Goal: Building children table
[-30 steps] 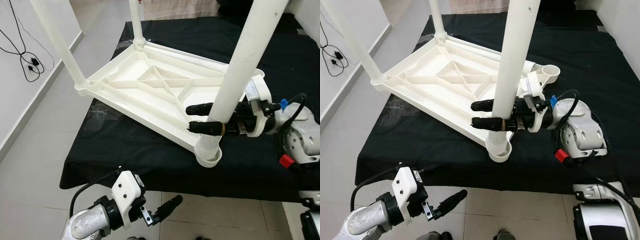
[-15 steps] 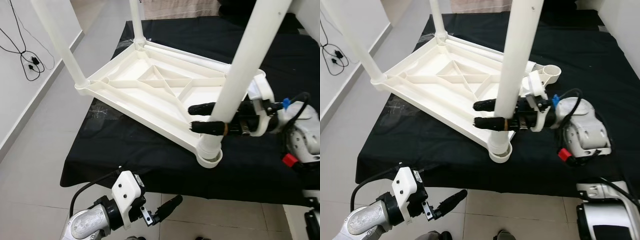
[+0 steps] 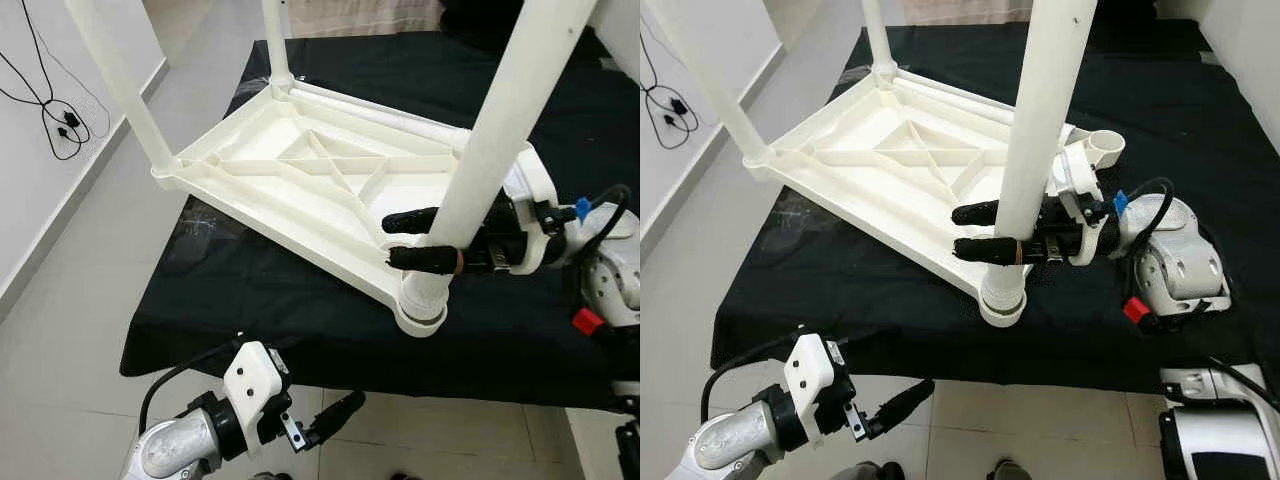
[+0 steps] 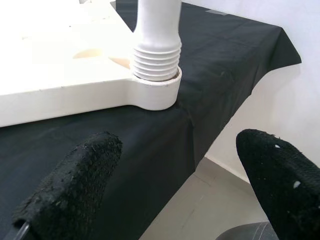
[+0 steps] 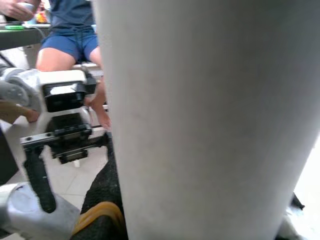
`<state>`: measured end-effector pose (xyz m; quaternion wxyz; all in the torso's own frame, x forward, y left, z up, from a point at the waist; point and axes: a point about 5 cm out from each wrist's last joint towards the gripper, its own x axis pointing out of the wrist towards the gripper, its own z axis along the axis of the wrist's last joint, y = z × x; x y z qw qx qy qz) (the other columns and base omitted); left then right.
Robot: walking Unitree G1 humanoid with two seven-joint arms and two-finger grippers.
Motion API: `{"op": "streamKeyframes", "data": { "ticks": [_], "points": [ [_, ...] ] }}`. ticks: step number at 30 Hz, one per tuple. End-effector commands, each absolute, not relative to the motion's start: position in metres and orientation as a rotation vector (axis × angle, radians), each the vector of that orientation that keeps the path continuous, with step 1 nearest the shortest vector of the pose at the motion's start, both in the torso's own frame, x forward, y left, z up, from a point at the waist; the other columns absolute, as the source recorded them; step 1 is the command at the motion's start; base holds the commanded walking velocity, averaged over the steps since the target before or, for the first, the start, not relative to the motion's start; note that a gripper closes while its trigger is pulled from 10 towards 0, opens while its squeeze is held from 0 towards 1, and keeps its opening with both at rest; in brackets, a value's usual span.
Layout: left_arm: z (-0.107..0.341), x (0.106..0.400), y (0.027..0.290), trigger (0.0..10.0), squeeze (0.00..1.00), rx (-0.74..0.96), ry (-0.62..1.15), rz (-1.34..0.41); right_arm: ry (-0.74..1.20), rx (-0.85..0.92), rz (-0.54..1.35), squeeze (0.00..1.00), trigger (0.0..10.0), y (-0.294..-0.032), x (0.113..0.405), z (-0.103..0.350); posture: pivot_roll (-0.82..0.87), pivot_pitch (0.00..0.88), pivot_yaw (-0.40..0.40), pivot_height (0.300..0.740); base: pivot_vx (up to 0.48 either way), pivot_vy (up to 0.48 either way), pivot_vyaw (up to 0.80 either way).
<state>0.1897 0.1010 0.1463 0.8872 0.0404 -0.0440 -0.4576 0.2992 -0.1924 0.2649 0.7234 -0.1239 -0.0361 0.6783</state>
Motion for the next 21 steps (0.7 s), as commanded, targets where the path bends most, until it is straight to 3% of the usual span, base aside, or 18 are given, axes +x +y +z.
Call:
{"op": "streamKeyframes", "data": {
  "ticks": [1, 13, 21],
  "points": [
    [0.142, 0.187, 0.102, 10.0, 0.0, 0.091, -0.07, -0.956, 0.048, -0.214, 1.525, 0.0, 10.0, -0.191, 0.297, 0.241, -0.01, 0.244, 0.063, 0.74, 0.0, 0.0, 0.0],
    [0.139, 0.185, 0.101, 10.0, 0.0, 0.085, -0.061, -0.966, 0.036, -0.191, 1.506, 0.0, 10.0, -0.19, 0.298, 0.235, -0.01, 0.219, 0.067, 0.74, 0.0, 0.0, 0.0],
    [0.138, 0.185, 0.103, 10.0, 0.0, 0.089, -0.056, -0.968, -0.009, -0.196, 1.317, 0.0, 10.0, -0.181, 0.301, 0.22, -0.01, 0.212, 0.07, 0.74, 0.0, 0.0, 0.0]
  ]
}}
